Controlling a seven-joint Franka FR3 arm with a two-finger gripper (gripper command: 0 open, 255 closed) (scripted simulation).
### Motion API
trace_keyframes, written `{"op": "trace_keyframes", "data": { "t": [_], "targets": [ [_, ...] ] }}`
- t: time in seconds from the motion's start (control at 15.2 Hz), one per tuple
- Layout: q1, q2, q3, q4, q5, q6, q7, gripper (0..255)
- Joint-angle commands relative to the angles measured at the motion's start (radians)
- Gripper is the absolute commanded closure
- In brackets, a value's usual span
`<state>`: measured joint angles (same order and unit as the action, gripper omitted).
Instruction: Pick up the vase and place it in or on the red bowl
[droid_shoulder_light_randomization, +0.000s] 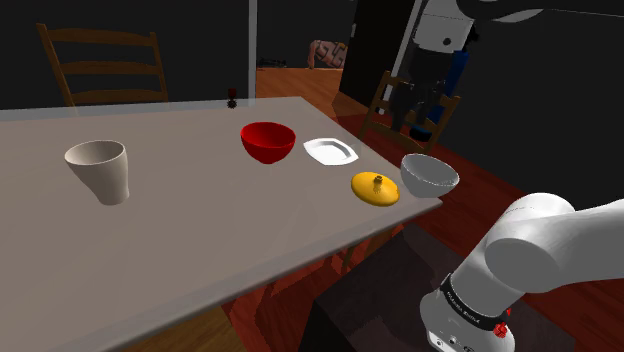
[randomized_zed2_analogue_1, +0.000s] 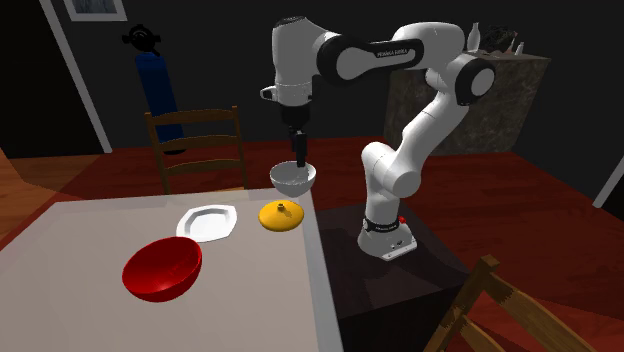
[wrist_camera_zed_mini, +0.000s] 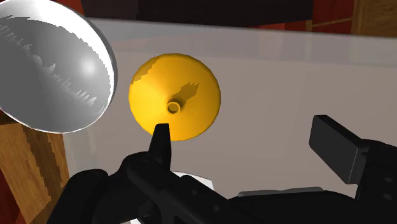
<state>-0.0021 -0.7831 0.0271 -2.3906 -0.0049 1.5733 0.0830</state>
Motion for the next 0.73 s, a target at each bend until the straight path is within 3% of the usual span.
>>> {"op": "trace_keyframes", "data": {
  "t": [0.0,0.66],
  "targets": [
    [0.0,0.0,0.0,0.0,0.0,0.0,0.0,0],
    [-0.055,0.091,-0.124,-0.246,-0.021,0.361,-0.076,0]
  ]
}}
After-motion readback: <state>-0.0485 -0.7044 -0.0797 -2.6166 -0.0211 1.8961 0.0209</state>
